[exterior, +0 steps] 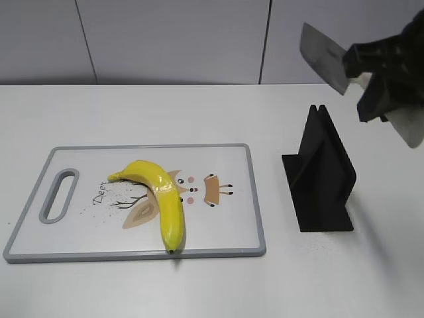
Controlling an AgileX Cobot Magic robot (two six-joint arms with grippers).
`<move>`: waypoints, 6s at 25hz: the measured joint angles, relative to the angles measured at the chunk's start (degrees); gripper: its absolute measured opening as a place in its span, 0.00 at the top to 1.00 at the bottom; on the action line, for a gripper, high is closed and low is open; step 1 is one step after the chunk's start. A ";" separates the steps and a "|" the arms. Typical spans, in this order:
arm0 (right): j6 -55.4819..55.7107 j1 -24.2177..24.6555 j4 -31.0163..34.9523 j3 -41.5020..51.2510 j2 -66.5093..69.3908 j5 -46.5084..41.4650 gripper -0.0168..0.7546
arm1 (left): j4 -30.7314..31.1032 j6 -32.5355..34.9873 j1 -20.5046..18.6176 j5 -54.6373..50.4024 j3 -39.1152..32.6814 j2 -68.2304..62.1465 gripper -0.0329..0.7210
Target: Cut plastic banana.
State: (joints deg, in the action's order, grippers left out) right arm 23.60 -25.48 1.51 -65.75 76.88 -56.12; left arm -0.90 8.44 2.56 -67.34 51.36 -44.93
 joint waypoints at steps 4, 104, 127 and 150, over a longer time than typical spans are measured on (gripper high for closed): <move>4.23 0.00 -1.83 6.09 -3.57 3.55 0.74 | 0.04 -0.05 0.00 2.19 -7.29 10.94 0.20; 0.75 0.00 0.21 15.34 5.47 9.18 0.74 | -0.83 -0.08 0.00 5.32 -23.11 45.23 0.27; -8.03 0.00 3.39 11.87 -2.06 10.93 0.16 | -0.83 -0.08 0.00 5.32 -23.11 45.23 0.30; -30.27 0.00 6.70 35.93 -55.67 -2.96 0.22 | -0.83 -0.08 0.00 5.32 -23.11 45.23 0.30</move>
State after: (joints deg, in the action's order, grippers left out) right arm -6.67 -25.48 8.21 -29.82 21.22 -59.08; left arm -1.73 8.35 2.56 -62.03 28.26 0.29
